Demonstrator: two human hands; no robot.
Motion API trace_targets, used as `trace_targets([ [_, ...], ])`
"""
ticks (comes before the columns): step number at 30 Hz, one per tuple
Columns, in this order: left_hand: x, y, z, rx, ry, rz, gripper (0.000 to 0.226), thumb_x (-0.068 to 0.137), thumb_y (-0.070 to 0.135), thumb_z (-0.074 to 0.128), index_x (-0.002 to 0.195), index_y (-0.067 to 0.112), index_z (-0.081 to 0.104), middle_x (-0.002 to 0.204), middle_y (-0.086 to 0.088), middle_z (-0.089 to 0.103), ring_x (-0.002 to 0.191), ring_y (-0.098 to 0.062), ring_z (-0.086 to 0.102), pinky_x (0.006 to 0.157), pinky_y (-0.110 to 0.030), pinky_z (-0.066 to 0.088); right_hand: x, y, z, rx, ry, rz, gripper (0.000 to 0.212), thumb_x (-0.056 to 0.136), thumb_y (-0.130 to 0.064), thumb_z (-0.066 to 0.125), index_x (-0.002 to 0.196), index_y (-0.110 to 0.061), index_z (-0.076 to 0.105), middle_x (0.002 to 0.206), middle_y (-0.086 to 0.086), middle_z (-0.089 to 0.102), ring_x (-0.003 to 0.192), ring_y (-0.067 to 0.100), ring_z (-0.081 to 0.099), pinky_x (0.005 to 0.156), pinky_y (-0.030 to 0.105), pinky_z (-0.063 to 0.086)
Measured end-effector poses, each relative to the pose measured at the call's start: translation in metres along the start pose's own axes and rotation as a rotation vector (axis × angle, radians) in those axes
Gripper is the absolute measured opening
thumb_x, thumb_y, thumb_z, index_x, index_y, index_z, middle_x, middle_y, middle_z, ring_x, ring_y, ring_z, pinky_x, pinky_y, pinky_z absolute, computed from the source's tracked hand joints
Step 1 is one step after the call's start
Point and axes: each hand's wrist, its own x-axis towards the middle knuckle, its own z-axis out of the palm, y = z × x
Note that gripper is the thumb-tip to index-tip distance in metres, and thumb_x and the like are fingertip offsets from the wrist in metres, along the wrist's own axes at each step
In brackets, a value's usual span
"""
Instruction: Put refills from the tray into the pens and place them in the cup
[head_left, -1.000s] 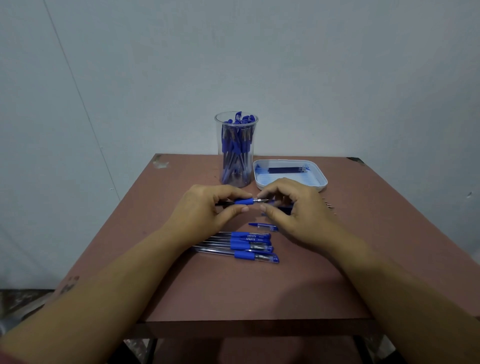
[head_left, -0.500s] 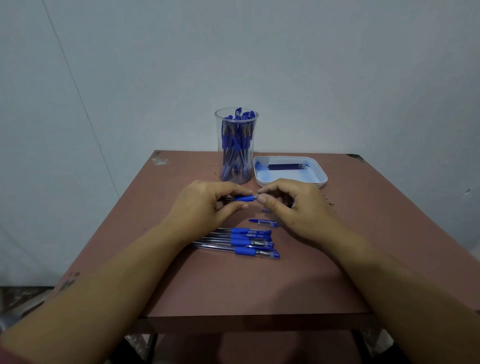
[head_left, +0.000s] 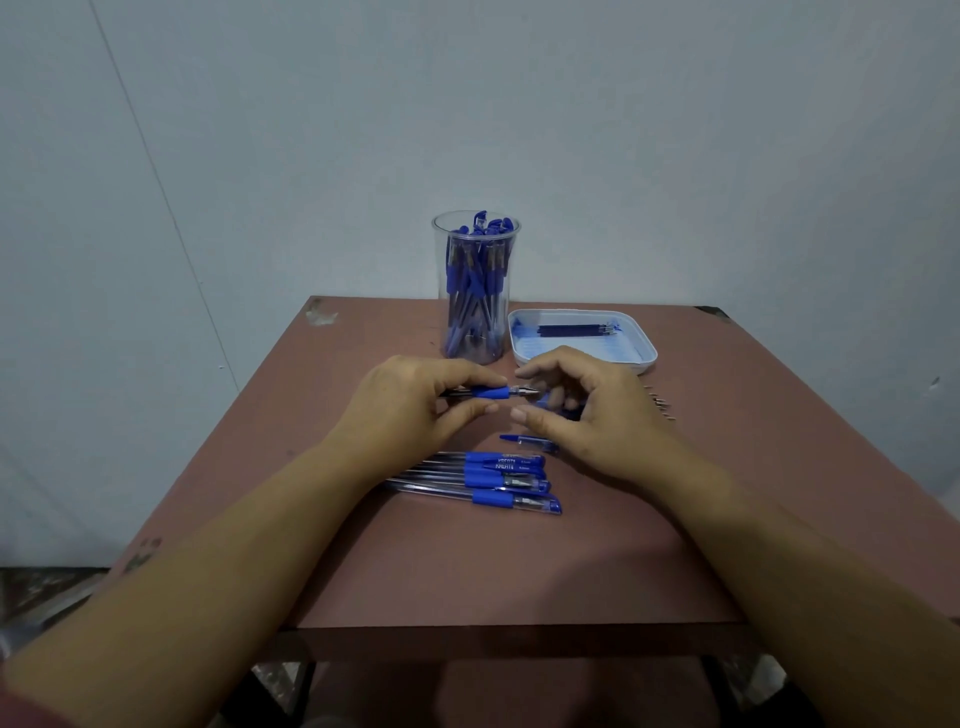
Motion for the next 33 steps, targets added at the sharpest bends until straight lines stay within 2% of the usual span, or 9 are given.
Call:
trace_targets([
  [3,0.0,0.001,0.001,0.013,0.0,0.006,0.032,0.086,0.05,0.06,0.112,0.035,0.071,0.095,0.015,0.074,0.077,-0.006,0.069,0.068,-0.035,0.057,0.001,0.0,0.0,0.01,0.006,0.023,0.019,0.085,-0.041,0.066,0.102,-0.031,0.069,0.082,-0.011,0.068,0.071,0.007,0.061,0.063,0.016,0.047],
  [6,0.0,0.0,0.001,0.031,-0.02,-0.008,0.032,0.086,0.051,0.059,0.112,0.036,0.07,0.094,0.016,0.074,0.076,-0.006,0.068,0.068,-0.035,0.057,0.003,0.0,0.001,-0.032,0.004,0.009,0.008,0.087,-0.031,0.069,0.096,-0.031,0.071,0.077,-0.012,0.069,0.071,0.008,0.063,0.064,0.018,0.049],
  [11,0.001,-0.002,0.004,-0.021,-0.028,-0.074,0.027,0.087,0.044,0.067,0.111,0.035,0.071,0.096,0.016,0.073,0.081,-0.005,0.068,0.072,-0.036,0.057,0.004,0.001,0.001,-0.072,0.028,-0.01,0.015,0.084,-0.022,0.074,0.097,-0.028,0.071,0.084,-0.01,0.068,0.076,0.011,0.063,0.069,0.025,0.054],
  [18,-0.001,-0.009,0.0,-0.015,-0.017,-0.157,0.025,0.086,0.04,0.071,0.11,0.034,0.073,0.095,0.016,0.074,0.081,-0.005,0.067,0.072,-0.036,0.057,0.004,0.003,-0.007,-0.101,0.112,0.014,0.019,0.084,-0.012,0.073,0.092,-0.028,0.068,0.084,-0.011,0.065,0.077,0.008,0.059,0.07,0.015,0.048],
  [20,0.0,-0.011,-0.002,0.008,-0.01,-0.169,0.025,0.086,0.04,0.071,0.11,0.034,0.073,0.095,0.016,0.073,0.081,-0.004,0.066,0.072,-0.035,0.057,0.006,0.008,-0.011,-0.176,0.073,0.046,0.018,0.086,-0.011,0.07,0.094,-0.028,0.069,0.087,-0.015,0.064,0.082,0.003,0.058,0.072,0.01,0.043],
  [24,-0.001,-0.014,-0.003,0.046,-0.021,-0.179,0.025,0.086,0.04,0.071,0.11,0.035,0.073,0.095,0.017,0.073,0.081,-0.002,0.065,0.072,-0.031,0.056,0.008,0.011,-0.01,-0.349,-0.185,0.042,0.017,0.091,-0.012,0.064,0.099,-0.025,0.071,0.091,-0.017,0.057,0.089,0.0,0.051,0.08,0.006,0.035],
  [27,-0.001,-0.015,-0.003,0.057,-0.036,-0.185,0.024,0.087,0.039,0.071,0.11,0.036,0.072,0.095,0.016,0.073,0.08,-0.003,0.065,0.072,-0.031,0.055,0.009,0.009,-0.006,-0.438,-0.31,-0.035,0.018,0.093,-0.012,0.061,0.103,-0.021,0.071,0.096,-0.015,0.057,0.095,-0.001,0.043,0.084,0.01,0.034],
  [30,0.0,-0.015,-0.003,0.073,-0.036,-0.193,0.023,0.086,0.038,0.072,0.11,0.037,0.073,0.094,0.016,0.073,0.074,0.001,0.062,0.07,-0.026,0.053,0.011,0.009,-0.005,-0.475,-0.364,-0.043,0.022,0.095,-0.012,0.059,0.108,-0.024,0.071,0.101,-0.012,0.06,0.096,-0.003,0.039,0.086,0.013,0.033],
  [33,0.0,-0.013,-0.003,0.084,-0.039,-0.195,0.023,0.086,0.038,0.072,0.109,0.037,0.073,0.092,0.017,0.073,0.067,0.01,0.055,0.066,-0.019,0.044,0.011,0.012,-0.008,-0.404,-0.306,-0.025,0.024,0.094,-0.013,0.059,0.109,-0.03,0.069,0.099,-0.017,0.061,0.095,-0.005,0.041,0.084,0.011,0.034],
])
